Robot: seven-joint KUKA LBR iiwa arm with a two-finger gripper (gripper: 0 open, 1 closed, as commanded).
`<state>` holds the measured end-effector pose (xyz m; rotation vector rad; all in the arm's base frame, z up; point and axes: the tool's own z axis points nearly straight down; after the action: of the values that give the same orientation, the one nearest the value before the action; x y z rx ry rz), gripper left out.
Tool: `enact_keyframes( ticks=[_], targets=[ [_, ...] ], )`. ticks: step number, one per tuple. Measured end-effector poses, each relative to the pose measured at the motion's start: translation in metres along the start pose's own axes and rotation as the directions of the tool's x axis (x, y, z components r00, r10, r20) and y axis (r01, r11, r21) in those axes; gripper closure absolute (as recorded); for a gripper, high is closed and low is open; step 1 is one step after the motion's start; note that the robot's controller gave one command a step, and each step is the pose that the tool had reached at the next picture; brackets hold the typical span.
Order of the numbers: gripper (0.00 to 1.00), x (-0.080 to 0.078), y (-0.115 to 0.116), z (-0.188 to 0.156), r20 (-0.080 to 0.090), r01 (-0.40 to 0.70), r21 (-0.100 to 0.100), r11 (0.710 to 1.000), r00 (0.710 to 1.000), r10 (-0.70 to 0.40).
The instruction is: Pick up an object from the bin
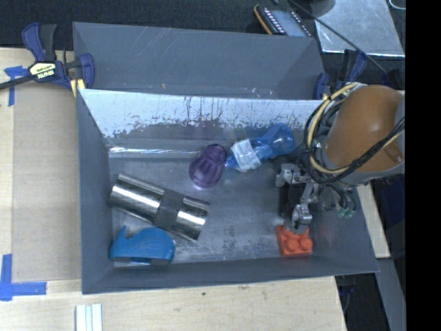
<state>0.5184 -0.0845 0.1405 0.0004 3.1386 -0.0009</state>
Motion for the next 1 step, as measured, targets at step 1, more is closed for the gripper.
enact_keyframes(
  ticks=[1],
  targets=[
    [0.0, 0.01, -0.0353, 0.0111, -0.009, -0.018, 0.0, 1.0, 1.0, 0.018]
  ],
)
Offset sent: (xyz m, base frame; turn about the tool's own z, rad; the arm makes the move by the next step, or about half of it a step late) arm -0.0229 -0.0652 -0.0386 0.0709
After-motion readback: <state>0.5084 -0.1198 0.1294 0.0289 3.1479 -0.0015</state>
